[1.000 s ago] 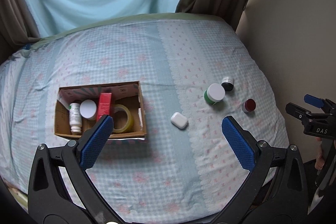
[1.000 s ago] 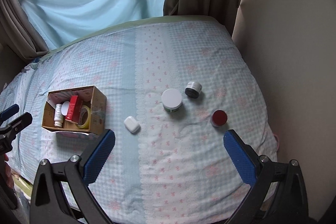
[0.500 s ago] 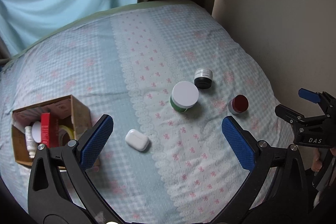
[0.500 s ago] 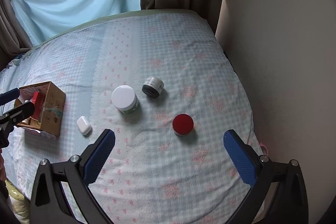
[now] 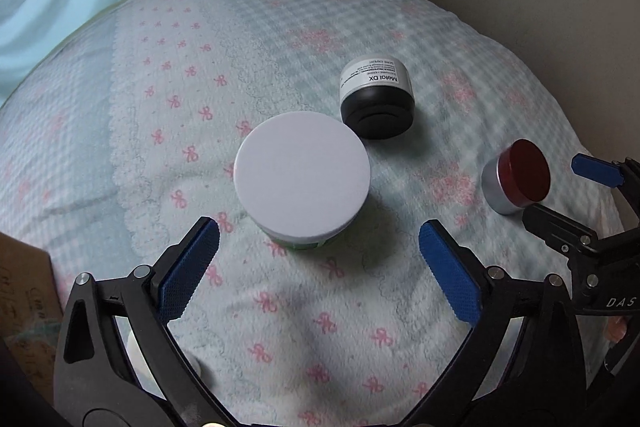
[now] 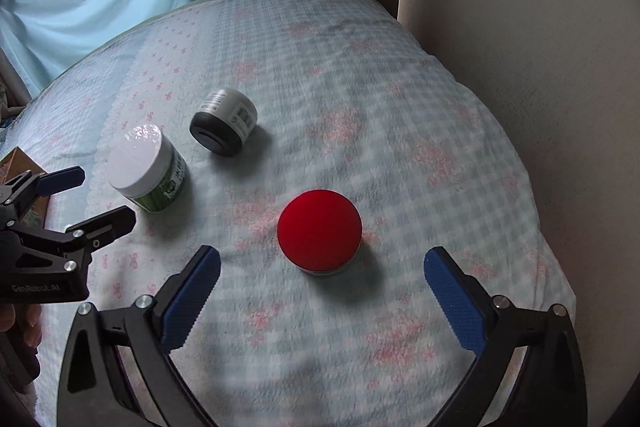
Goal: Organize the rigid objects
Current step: 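Grasp the white-lidded green jar with the left tool while the right tool grasps the red jar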
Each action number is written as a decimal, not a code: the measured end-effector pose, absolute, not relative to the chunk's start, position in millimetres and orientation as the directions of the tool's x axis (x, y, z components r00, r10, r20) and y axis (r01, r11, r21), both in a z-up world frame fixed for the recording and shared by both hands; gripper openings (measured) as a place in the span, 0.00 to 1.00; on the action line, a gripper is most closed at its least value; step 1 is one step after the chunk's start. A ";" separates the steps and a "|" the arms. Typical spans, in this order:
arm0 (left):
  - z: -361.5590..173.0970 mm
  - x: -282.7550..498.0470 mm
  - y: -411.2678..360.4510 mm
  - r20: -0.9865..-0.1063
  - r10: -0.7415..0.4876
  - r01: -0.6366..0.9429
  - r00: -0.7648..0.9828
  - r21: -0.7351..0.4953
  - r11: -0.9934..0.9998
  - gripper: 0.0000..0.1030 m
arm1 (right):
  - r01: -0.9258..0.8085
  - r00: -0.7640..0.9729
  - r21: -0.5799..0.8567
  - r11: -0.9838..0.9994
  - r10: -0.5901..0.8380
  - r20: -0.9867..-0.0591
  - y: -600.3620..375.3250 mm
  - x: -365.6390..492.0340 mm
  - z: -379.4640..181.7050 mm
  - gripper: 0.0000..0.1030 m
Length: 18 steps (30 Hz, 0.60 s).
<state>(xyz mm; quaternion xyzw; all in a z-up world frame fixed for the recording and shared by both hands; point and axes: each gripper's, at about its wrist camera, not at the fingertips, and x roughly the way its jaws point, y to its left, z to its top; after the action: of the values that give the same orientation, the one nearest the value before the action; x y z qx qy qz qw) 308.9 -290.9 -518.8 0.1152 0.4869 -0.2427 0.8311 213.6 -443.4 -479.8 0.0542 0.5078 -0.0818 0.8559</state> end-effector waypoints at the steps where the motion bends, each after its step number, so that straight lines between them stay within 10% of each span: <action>1: -524.1 311.6 -294.0 -0.864 -0.292 0.516 0.410 -0.044 0.855 0.96 | 0.197 0.468 0.010 0.980 -0.085 -0.880 -444.4 215.8 -486.4 0.96; 18: -551.6 342.8 -299.8 -0.861 -0.272 0.496 0.430 -0.027 0.868 0.66 | 0.220 0.479 0.016 0.975 -0.094 -0.873 -449.0 232.1 -519.2 0.50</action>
<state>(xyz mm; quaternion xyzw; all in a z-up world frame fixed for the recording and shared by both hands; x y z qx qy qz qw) 342.8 -299.8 -551.6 0.1162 0.4824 -0.2292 0.8374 232.1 -448.9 -519.2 0.0627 0.5020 -0.0916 0.8577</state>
